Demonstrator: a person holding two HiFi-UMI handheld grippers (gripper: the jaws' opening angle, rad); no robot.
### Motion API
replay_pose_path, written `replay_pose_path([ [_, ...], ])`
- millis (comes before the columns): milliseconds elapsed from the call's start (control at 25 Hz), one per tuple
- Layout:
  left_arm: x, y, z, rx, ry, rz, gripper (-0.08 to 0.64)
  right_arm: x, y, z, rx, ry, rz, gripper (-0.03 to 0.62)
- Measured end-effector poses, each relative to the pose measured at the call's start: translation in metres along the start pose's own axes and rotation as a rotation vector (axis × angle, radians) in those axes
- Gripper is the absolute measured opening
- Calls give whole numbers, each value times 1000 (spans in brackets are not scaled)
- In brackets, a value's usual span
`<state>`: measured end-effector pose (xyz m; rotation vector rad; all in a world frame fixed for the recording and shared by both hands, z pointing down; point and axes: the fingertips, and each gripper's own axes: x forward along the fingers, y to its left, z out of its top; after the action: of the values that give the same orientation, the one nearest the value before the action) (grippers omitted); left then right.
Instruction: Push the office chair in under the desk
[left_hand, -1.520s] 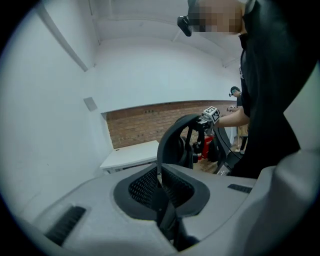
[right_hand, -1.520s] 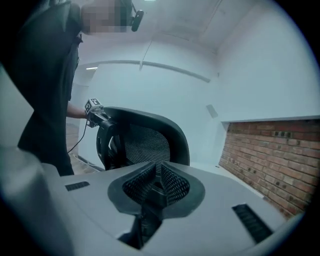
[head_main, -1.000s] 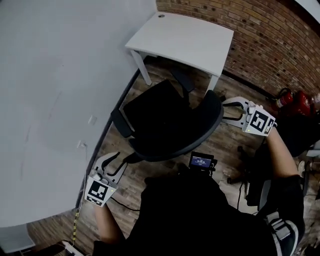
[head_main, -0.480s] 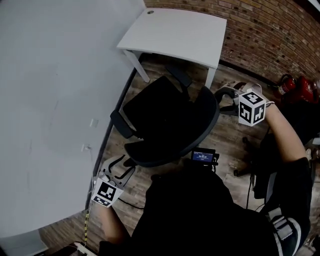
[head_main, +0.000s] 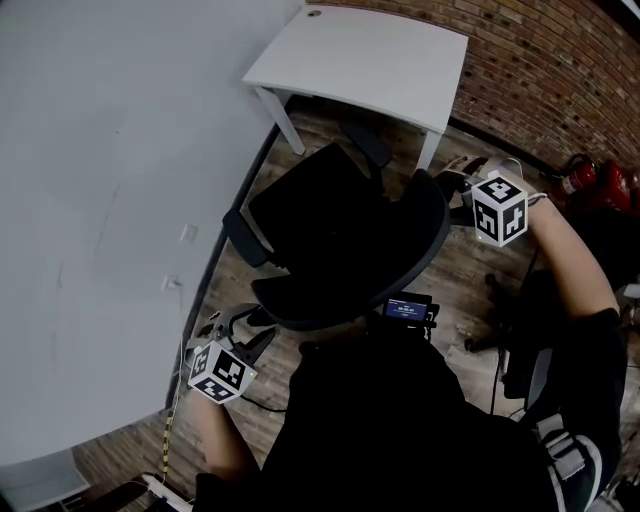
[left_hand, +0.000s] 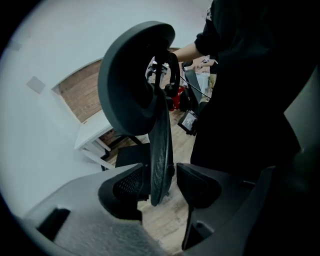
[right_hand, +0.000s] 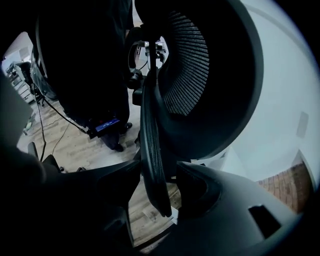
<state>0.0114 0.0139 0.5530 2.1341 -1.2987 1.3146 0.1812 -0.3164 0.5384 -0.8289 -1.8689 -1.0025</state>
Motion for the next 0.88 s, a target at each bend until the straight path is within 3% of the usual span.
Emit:
replay_pose_path([
  [280,17,-6,-7,57,85,-20,212,11,6,-9,-33,37,44,212],
  [880,31,-7,-3,88,108,-38,191,20,11,-15,-49,59,65,160],
])
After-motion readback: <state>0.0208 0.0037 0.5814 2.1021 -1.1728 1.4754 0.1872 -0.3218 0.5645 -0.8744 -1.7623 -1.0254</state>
